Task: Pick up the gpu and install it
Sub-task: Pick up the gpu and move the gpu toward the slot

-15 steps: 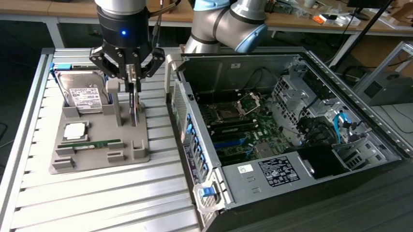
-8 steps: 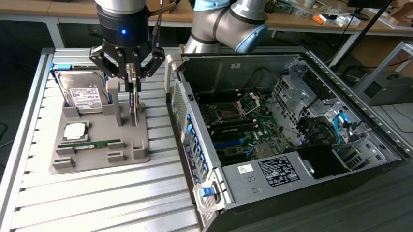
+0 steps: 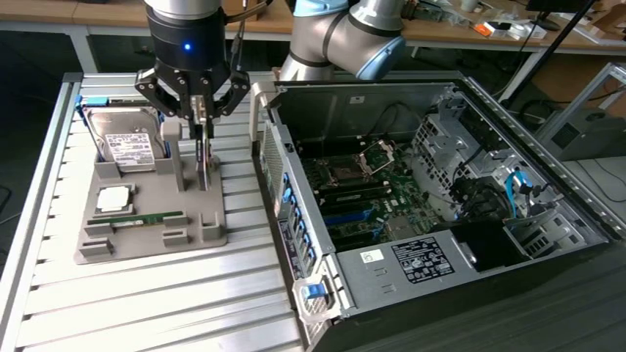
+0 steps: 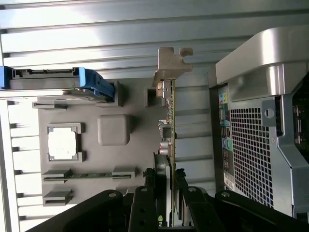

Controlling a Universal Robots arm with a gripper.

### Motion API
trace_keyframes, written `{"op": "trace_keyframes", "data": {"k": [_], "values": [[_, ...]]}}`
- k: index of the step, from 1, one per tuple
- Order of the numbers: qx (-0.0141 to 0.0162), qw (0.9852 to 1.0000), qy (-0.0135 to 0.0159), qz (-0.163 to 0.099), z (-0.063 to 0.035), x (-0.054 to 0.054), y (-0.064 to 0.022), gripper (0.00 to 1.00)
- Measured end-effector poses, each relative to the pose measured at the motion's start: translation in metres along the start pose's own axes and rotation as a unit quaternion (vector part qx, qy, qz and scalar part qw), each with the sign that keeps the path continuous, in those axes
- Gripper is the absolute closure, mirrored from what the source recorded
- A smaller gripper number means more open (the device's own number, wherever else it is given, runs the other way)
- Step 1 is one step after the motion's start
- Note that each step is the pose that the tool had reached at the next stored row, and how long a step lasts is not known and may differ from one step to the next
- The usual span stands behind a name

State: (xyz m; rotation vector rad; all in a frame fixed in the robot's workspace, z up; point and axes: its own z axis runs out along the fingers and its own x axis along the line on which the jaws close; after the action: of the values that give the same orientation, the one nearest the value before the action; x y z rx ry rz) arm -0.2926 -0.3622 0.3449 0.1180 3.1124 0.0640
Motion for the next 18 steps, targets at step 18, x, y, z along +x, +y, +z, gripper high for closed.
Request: {"op": "trace_keyframes", "data": {"k": [18], "values": [[0.0000,1.0000,0.0000,0.000,-0.0038,-0.0001,0.0002,0.73]]}}
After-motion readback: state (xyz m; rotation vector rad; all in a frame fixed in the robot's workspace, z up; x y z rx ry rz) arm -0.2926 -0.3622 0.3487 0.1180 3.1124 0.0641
